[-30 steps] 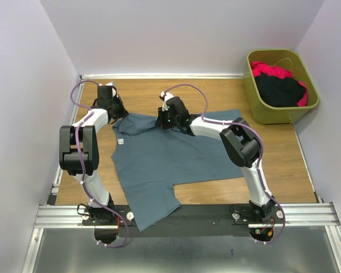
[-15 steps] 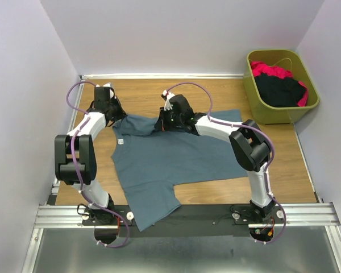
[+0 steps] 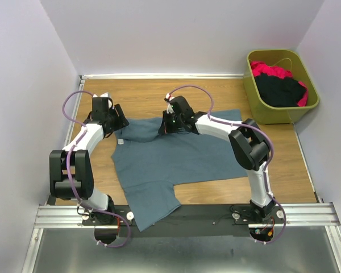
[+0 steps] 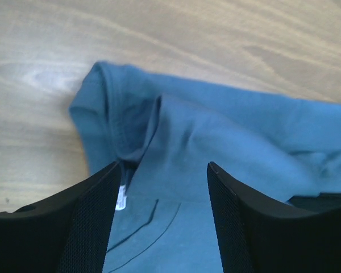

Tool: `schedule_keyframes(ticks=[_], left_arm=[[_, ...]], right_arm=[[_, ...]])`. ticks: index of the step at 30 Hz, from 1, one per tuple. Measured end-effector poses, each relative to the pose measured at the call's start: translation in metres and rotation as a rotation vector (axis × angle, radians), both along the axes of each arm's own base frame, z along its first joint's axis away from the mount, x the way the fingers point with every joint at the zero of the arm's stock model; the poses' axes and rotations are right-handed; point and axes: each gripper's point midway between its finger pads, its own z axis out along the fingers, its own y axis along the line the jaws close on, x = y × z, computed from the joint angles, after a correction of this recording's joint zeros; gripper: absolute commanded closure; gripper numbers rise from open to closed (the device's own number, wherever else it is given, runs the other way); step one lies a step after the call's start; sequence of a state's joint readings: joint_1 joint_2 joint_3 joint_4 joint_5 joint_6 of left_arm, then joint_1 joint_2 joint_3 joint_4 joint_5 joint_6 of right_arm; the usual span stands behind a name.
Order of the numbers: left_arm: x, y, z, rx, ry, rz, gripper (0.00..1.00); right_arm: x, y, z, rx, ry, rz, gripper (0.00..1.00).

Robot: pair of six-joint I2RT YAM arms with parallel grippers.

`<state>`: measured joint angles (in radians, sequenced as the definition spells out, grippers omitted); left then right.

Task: Fold and stack the t-shirts
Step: Fold the tshirt

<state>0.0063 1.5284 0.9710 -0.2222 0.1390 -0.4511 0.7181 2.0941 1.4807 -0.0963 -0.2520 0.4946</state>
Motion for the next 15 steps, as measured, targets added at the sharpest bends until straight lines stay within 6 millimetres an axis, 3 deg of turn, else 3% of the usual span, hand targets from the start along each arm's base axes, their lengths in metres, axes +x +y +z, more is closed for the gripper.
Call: schedule_keyframes(ticks=[7, 15], left_arm=[[-0.022, 0.002, -0.023, 0.017, 0.033, -0.006, 0.3], [-0.023, -0.003, -0.032, 0.033, 0.003, -0.052, 0.32]], right_arm=[[0.016, -0.006, -0.016, -0.014, 0.025, -0.031, 0.94], [0.02, -0.008, -0.019, -0.019, 0.031, -0.039, 0.94]])
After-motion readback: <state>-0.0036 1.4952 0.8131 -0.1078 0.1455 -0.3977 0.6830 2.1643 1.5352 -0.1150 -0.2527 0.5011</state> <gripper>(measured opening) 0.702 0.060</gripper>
